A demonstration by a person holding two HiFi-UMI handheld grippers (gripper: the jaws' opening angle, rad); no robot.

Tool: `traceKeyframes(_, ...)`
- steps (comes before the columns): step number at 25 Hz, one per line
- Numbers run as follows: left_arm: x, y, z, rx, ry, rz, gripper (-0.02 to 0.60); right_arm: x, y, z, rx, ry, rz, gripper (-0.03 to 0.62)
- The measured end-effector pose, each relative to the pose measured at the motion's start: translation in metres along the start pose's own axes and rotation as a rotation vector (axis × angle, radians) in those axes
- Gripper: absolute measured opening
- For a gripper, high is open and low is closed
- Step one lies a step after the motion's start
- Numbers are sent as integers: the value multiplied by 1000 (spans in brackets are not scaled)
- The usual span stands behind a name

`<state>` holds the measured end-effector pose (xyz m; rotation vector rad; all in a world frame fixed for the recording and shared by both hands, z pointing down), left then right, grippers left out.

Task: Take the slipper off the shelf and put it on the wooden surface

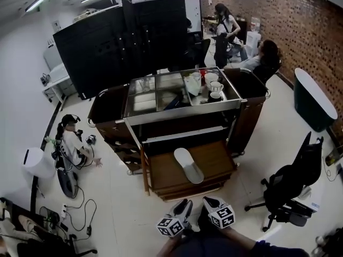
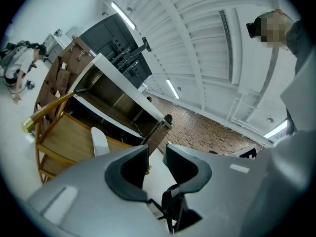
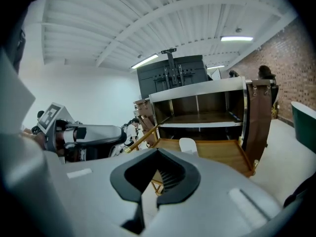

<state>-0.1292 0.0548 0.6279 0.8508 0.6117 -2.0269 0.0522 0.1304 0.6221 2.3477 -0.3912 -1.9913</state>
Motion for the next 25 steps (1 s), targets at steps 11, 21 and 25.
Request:
traceKeyframes(11, 0, -18, -4, 14, -6, -18, 121, 2, -2, 18, 56, -53, 3, 2)
traceKeyframes(21, 3, -23, -1, 32, -6, -35, 120, 4, 3, 24, 87, -82, 0, 2)
traceKeyframes(25, 0, -20, -3, 26, -12, -30, 119, 5, 2, 20, 86, -81, 4, 2)
Point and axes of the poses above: the fingertips, and each gripper's own axes: y forward along the fingers, z to its left, x out of its top, the point moved 10 cm from there along -y, backward along the fingers, and after that the axes turned 14 degrees about -z, right-handed, at the moved point
